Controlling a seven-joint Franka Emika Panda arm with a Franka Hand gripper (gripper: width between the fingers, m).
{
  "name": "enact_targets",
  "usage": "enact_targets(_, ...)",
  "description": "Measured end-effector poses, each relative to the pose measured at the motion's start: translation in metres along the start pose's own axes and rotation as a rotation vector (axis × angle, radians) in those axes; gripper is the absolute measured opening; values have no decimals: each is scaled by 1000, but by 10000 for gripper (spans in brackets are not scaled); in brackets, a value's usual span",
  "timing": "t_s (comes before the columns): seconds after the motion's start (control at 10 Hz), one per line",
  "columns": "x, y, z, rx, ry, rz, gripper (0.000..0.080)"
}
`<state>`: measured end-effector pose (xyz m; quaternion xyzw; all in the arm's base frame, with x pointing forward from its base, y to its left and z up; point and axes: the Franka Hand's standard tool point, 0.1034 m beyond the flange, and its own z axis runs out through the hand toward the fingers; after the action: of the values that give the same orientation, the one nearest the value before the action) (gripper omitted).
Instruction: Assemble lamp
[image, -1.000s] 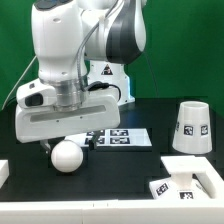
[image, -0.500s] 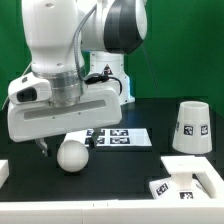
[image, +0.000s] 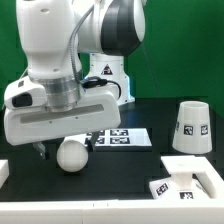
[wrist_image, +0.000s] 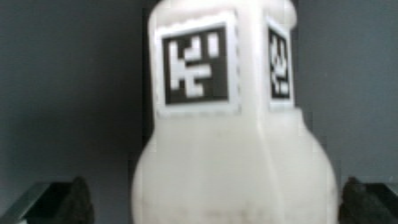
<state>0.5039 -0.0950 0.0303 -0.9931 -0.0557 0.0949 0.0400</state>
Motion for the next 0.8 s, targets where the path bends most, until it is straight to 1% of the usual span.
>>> enact_targets(0.1,-3,-5,4,4,-82,31,699)
enact_targets(0.2,-2,-7,8,15,-120,51,699)
enact_targets(0.3,-7,-11,9,36,-197,50,699)
enact_targets(0.5,-5,-15,11,67,-324,45,699)
enact_targets(0.6,-10,-13,12,70,-410,69,699)
enact_targets(0.7,-13,-14,14,62,-490,77,699)
enact_targets(0.8,-11,-14,18,66,-537,79,699)
